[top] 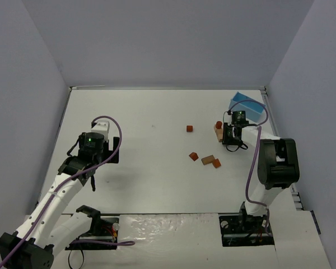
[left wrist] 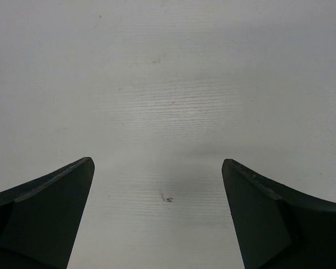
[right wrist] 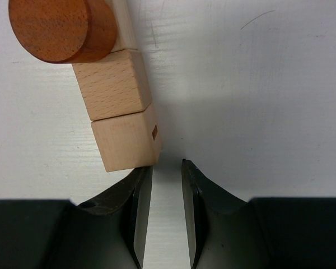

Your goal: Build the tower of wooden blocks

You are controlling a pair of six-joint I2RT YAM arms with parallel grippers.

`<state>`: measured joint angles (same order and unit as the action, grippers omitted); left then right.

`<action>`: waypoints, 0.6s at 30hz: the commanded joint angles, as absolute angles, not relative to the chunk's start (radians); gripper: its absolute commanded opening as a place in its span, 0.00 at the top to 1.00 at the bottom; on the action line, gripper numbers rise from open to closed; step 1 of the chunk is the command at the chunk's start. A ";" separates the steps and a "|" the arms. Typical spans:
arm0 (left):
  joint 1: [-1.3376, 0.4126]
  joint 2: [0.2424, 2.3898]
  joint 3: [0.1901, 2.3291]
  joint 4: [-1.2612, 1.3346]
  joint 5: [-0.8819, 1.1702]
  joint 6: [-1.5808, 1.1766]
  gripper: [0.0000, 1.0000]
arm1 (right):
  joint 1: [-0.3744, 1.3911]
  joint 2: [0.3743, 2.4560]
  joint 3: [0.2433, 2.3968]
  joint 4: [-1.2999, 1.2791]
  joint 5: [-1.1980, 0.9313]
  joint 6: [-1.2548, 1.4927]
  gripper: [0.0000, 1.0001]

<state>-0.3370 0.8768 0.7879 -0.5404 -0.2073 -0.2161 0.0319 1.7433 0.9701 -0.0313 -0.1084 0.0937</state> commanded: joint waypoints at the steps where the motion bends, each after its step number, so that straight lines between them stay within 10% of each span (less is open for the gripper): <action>1: -0.333 0.873 0.821 -0.492 -0.218 -0.203 0.03 | 0.025 1.592 0.959 -0.042 -0.080 0.115 0.75; 18: -0.334 0.879 0.823 -0.492 -0.198 -0.208 0.03 | 0.263 1.503 1.196 -0.063 -0.098 0.168 0.58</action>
